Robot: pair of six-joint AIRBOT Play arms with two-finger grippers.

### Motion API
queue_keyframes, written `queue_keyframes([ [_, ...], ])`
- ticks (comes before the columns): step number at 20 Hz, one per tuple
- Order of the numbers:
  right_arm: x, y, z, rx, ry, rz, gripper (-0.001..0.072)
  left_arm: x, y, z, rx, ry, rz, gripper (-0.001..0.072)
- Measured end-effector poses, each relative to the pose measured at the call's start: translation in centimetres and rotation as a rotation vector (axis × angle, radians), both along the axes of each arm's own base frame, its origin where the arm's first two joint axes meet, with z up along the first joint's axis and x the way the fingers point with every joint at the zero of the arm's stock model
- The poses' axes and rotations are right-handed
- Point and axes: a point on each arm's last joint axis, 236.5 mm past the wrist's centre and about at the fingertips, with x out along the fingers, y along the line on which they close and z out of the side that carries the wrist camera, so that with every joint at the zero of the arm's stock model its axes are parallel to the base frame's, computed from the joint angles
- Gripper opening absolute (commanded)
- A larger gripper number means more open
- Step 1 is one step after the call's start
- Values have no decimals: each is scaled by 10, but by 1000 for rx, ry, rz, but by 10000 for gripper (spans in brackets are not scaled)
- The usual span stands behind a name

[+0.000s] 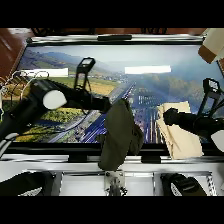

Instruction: Fold the shirts.

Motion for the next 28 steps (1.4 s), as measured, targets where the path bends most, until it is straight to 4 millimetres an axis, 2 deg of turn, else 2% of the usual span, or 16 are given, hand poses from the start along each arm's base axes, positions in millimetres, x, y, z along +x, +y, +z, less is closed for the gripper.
queue_keyframes([
  [2,11,3,-13,-7,16,9,534,-21,48,-23,120,136,13,720],
  [3,16,6,-21,-9,29,20,534,-36,63,-35,155,201,12,720],
  [5,30,15,-39,-3,59,50,533,-71,80,-65,189,324,5,720],
  [6,36,22,-48,7,77,67,533,-88,80,-79,183,373,2,720],
  [10,66,52,-77,52,144,158,533,-148,56,-135,100,522,6,720],
  [13,92,77,-91,91,190,237,533,-172,36,-167,58,570,32,720],
  [17,114,102,-109,139,262,322,533,-184,21,-201,51,609,67,708],
  [18,114,107,-117,149,293,341,533,-185,18,-208,48,617,76,665],
  [19,115,112,-124,162,315,356,534,-186,13,-210,32,625,78,588],
  [23,100,135,-154,190,423,453,534,-182,-10,-214,-50,623,84,588],
  [24,95,140,-160,188,444,478,534,-182,-14,-215,-67,622,80,557],
  [25,91,148,-166,189,456,501,534,-181,-17,-216,-78,621,78,372],
  [26,88,154,-170,190,466,520,533,-180,-18,-219,-79,613,69,278],
  [27,86,160,-174,186,469,534,529,-180,-19,-220,-81,615,68,251],
  [28,85,165,-177,185,467,542,311,-180,-20,-220,-88,611,65,147],
])
